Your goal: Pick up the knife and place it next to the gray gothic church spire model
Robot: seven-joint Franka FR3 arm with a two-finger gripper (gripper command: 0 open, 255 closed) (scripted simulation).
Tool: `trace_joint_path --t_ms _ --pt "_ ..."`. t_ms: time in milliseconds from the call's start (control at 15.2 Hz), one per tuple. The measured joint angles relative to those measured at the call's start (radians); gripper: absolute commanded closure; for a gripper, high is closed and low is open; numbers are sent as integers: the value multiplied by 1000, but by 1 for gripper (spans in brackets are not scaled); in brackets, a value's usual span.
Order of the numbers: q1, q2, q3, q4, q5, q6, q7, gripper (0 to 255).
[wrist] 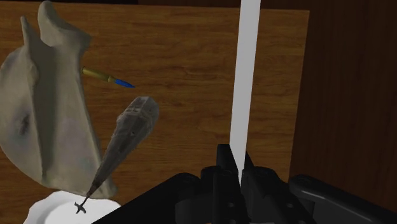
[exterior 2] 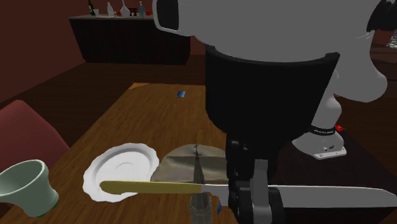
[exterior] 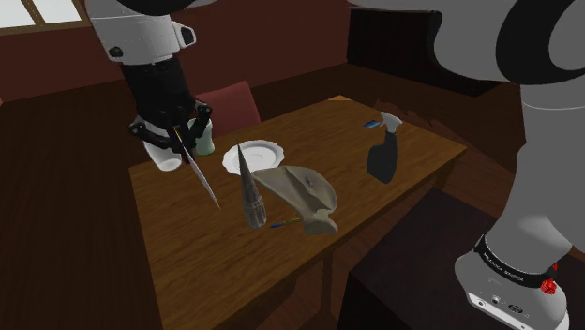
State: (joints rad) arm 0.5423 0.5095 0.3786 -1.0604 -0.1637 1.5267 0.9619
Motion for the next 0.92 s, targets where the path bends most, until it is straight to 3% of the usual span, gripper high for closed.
trace_joint_path --t_ms 924 --pt "-35 -41 0 -256 11 213 4 255"
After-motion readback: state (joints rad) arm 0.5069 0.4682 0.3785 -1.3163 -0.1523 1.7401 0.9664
